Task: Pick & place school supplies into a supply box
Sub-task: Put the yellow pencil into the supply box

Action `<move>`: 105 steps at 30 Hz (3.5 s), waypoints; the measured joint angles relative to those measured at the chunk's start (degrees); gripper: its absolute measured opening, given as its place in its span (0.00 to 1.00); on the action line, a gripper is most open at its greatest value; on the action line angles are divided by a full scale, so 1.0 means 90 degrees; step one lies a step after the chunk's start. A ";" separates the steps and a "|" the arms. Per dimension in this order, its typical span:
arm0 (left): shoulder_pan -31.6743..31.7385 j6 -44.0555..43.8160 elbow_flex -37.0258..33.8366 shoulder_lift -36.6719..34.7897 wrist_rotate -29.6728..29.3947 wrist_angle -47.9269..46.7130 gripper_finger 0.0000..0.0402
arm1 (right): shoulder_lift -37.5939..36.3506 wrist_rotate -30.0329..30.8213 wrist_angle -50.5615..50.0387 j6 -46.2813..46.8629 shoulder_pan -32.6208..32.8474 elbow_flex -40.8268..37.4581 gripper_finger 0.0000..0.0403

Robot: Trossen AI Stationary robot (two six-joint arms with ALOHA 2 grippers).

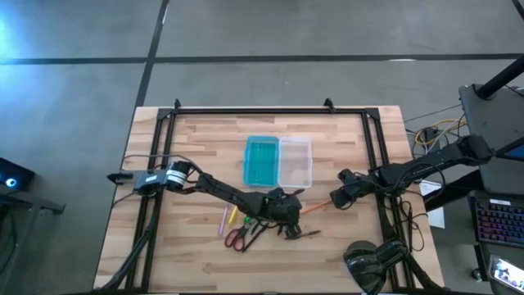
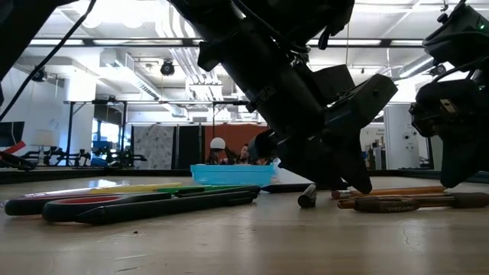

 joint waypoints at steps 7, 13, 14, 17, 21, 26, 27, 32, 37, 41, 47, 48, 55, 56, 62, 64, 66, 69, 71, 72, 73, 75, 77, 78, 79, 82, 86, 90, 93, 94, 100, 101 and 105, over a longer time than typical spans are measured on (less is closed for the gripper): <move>0.0011 0.0000 0.0032 0.0003 -0.0002 -0.0031 0.38 | 0.0000 0.0015 0.0020 -0.0020 0.0000 -0.0050 0.02; 0.0054 0.0011 0.0198 0.0028 0.0023 -0.0071 0.38 | 0.0045 0.0015 0.0037 -0.0020 0.0000 -0.0078 0.02; 0.0066 0.0034 0.0203 0.0030 0.0024 -0.0049 0.38 | 0.0044 0.0015 0.0039 -0.0020 -0.0002 -0.0078 0.02; 0.0110 0.0044 0.0202 0.0032 0.0029 -0.0060 0.37 | 0.0039 0.0015 0.0036 -0.0020 -0.0002 -0.0080 0.02; 0.0169 0.0141 0.0202 0.0032 0.0002 -0.0112 0.37 | 0.0039 0.0015 0.0034 -0.0020 -0.0002 -0.0080 0.02; 0.0276 0.0238 0.0232 0.0032 -0.0026 -0.0156 0.36 | 0.0039 0.0015 0.0032 -0.0021 -0.0002 -0.0080 0.02; 0.0293 0.0238 0.0240 0.0032 -0.0016 -0.0170 0.35 | 0.0039 0.0015 0.0029 -0.0022 -0.0002 -0.0080 0.02; 0.0352 0.0264 0.0243 0.0029 0.0071 -0.0196 0.25 | 0.0039 0.0015 0.0027 -0.0021 -0.0002 -0.0080 0.02; 0.0361 0.0483 0.0245 0.0027 0.0184 -0.0197 0.07 | 0.0032 0.0016 0.0024 -0.0019 -0.0002 -0.0082 0.02; 0.0356 0.0523 0.0281 0.0024 0.0343 -0.0245 0.03 | -0.0053 0.0016 -0.0006 0.0028 -0.0002 -0.0091 0.02; 0.0353 0.0515 0.0488 0.0017 0.0357 -0.0759 0.03 | -0.0395 0.0451 -0.0199 -0.0052 0.0000 0.0107 0.02; 0.0353 0.0515 0.0527 0.0015 0.0357 -0.0831 0.03 | -0.0460 0.0564 -0.0273 -0.0123 0.0000 0.0181 0.02; 0.0353 0.0291 0.0703 0.0012 0.0357 -0.1145 0.02 | -0.0823 0.1899 -0.1308 -0.0954 0.0002 0.0946 0.02; 0.0353 0.0207 0.0719 0.0012 0.0355 -0.1194 0.02 | -0.0865 0.2088 -0.1466 -0.1060 0.0002 0.1054 0.02; 0.0361 -0.0723 0.0726 -0.0020 0.0349 -0.1211 0.02 | -0.1061 0.2779 -0.2001 -0.1304 0.0002 0.1382 0.02; 0.0361 -0.1056 0.0726 -0.0066 0.0316 -0.1201 0.02 | -0.1114 0.2844 -0.2047 -0.1307 0.0000 0.1377 0.02; 0.0363 -0.1307 0.0726 -0.0111 0.0263 -0.1128 0.02 | -0.1144 0.2951 -0.2119 -0.1311 0.0000 0.1373 0.02; 0.0374 -0.1686 0.0726 -0.0188 0.0044 -0.1077 0.02 | -0.1141 0.3100 -0.2206 -0.1315 -0.0002 0.1370 0.02; 0.0384 -0.2022 0.0726 -0.0240 -0.0182 -0.1069 0.02 | -0.1139 0.3187 -0.2220 -0.1385 -0.0002 0.1367 0.02; 0.0393 -0.2186 0.0725 -0.0267 -0.0274 -0.1069 0.02 | -0.1141 0.3254 -0.2220 -0.1441 -0.0002 0.1367 0.02; 0.0404 -0.2349 0.0724 -0.0280 -0.0376 -0.1028 0.02 | -0.1149 0.3296 -0.2220 -0.1502 -0.0002 0.1367 0.02; 0.0407 -0.2708 0.0724 -0.0361 -0.0603 -0.0996 0.02 | -0.1217 0.3331 -0.2220 -0.1626 -0.0002 0.1367 0.02; 0.0409 -0.3053 0.0724 -0.0424 -0.0862 -0.0951 0.02 | -0.1303 0.3383 -0.2235 -0.1734 -0.0002 0.1367 0.02; 0.0415 -0.3242 0.0724 -0.0459 -0.1012 -0.0941 0.02 | -0.1363 0.3424 -0.2260 -0.1793 -0.0002 0.1367 0.02; 0.0416 -0.3432 0.0724 -0.0495 -0.1161 -0.0967 0.02 | -0.1429 0.3484 -0.2266 -0.1837 -0.0002 0.1367 0.02; 0.0416 -0.3983 0.0724 -0.0526 -0.1546 -0.0943 0.02 | -0.1654 0.3666 -0.2402 -0.1933 -0.0002 0.1365 0.02; 0.0421 -0.4631 0.0724 -0.0578 -0.1916 -0.0933 0.02 | -0.1968 0.3867 -0.2652 -0.2106 -0.0002 0.1364 0.02; 0.0432 -0.5120 0.0724 -0.0647 -0.2338 -0.0928 0.02 | -0.2326 0.3995 -0.2939 -0.2220 -0.0002 0.1363 0.02; 0.0452 -0.5443 0.0722 -0.0705 -0.2698 -0.0923 0.03 | -0.2572 0.4110 -0.3074 -0.2393 -0.0002 0.1362 0.02; 0.0469 -0.5534 0.0724 -0.0728 -0.2771 -0.0916 0.03 | -0.2654 0.4127 -0.3104 -0.2430 -0.0002 0.1362 0.02; 0.0623 -0.5878 0.0720 -0.0784 -0.2868 -0.0911 0.03 | -0.2972 0.4136 -0.3099 -0.2458 -0.0002 0.1365 0.02; 0.0653 -0.5943 0.0719 -0.0800 -0.2908 -0.0909 0.03 | -0.2992 0.4136 -0.3099 -0.2458 -0.0002 0.1365 0.02; 0.0830 -0.6151 0.0711 -0.0883 -0.2845 -0.0894 0.03 | -0.3007 0.4133 -0.3131 -0.2417 -0.0002 0.1365 0.02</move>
